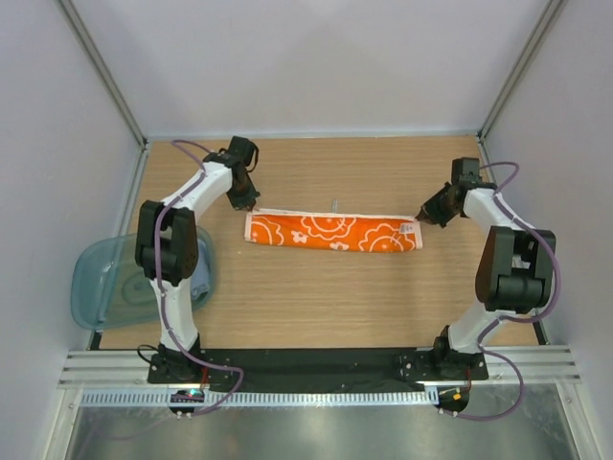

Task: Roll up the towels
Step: Fold the towel

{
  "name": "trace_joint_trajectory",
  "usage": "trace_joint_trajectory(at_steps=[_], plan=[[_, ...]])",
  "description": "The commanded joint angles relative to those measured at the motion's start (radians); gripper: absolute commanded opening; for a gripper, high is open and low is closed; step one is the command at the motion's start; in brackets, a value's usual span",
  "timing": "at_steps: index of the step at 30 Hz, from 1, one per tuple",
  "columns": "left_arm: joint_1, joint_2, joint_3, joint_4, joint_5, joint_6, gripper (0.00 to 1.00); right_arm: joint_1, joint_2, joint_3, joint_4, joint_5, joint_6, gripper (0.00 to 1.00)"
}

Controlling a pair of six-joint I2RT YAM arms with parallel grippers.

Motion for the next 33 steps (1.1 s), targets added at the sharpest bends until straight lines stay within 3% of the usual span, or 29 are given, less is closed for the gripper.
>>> trace_joint_trajectory(at_steps=[1,8,9,10,11,12,14,15,18,22,25,31,33], plan=[[0.016,0.032,0.049,-0.029,-0.016,0.027,0.02,0.0,0.031,0.033,0.028,0.028,0.0,0.01],[0.026,0.13,0.127,-0.009,0.012,0.061,0.15,0.0,0.1,0.04,0.025,0.107,0.03,0.01],[0.026,0.142,0.148,-0.006,0.009,0.07,0.2,0.0,0.101,0.04,0.028,0.115,0.03,0.01],[0.026,0.147,0.156,-0.007,-0.001,0.078,0.36,0.0,0.111,0.045,0.022,0.124,0.031,0.01],[0.027,0.148,0.164,-0.014,-0.007,0.081,0.44,0.0,0.114,0.053,0.019,0.137,0.027,0.04],[0.029,0.145,0.174,-0.023,-0.017,0.084,0.59,0.0,0.117,0.057,0.02,0.141,0.019,0.13],[0.032,0.126,0.17,-0.027,-0.034,0.081,0.7,-0.001,0.126,0.085,0.013,0.147,0.004,0.27],[0.03,0.112,0.162,-0.024,-0.036,0.079,0.76,-0.001,0.129,0.096,0.005,0.147,-0.003,0.48],[0.03,0.038,0.11,-0.009,-0.036,0.072,0.84,0.0,0.125,0.16,-0.039,0.147,-0.038,0.69],[0.026,-0.06,0.066,-0.033,-0.041,0.07,0.89,0.0,0.077,0.246,-0.122,0.254,-0.096,0.79],[0.021,-0.144,0.036,-0.076,-0.024,0.086,0.9,0.0,-0.018,0.238,-0.15,0.287,-0.151,0.8],[-0.011,-0.289,0.03,-0.19,0.076,0.138,0.9,0.0,-0.271,-0.053,-0.04,0.175,-0.197,0.79],[-0.025,-0.339,0.023,-0.222,0.093,0.164,0.9,0.0,-0.314,-0.169,0.009,0.109,-0.197,0.75]])
